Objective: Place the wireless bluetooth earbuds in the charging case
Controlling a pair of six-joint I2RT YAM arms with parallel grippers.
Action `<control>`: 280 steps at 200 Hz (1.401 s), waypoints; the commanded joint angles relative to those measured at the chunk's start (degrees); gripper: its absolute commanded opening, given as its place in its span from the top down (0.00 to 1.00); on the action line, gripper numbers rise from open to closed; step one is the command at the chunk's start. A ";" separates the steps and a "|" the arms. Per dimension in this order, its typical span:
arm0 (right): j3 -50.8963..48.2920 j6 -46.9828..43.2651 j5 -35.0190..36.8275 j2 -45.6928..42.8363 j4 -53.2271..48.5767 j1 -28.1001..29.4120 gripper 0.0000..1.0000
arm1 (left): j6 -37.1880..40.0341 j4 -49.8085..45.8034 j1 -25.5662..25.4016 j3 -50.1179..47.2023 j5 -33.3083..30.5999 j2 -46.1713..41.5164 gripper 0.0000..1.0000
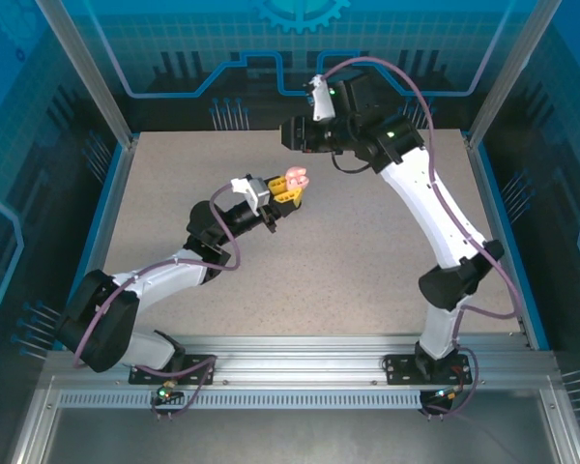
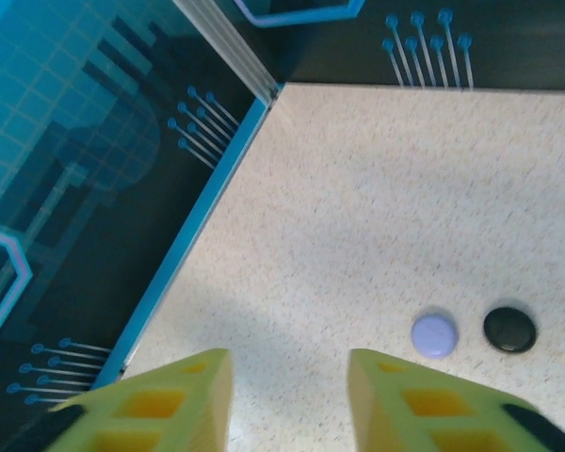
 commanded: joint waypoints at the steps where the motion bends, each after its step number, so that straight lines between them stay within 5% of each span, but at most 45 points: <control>1: 3.94 -1.58 -4.37 2.17 -5.92 -0.45 0.70 | -0.95 0.59 -0.36 1.72 1.71 0.61 1.00; 65: -0.55 -3.82 -6.19 1.08 -7.89 1.70 0.78 | -0.88 0.51 -0.35 1.92 1.54 0.79 1.00; 125: -18.12 -2.71 -5.19 -11.01 -3.44 2.54 0.82 | -0.59 0.85 -0.30 2.32 0.67 1.13 1.00; 192: -31.13 4.22 3.40 -25.68 3.70 -4.05 0.74 | -4.00 1.68 -0.34 0.30 -0.81 2.46 1.00; 280: -54.31 5.96 8.25 -35.61 12.17 -7.68 0.64 | -19.16 -20.47 -0.80 -4.67 -6.07 4.91 1.00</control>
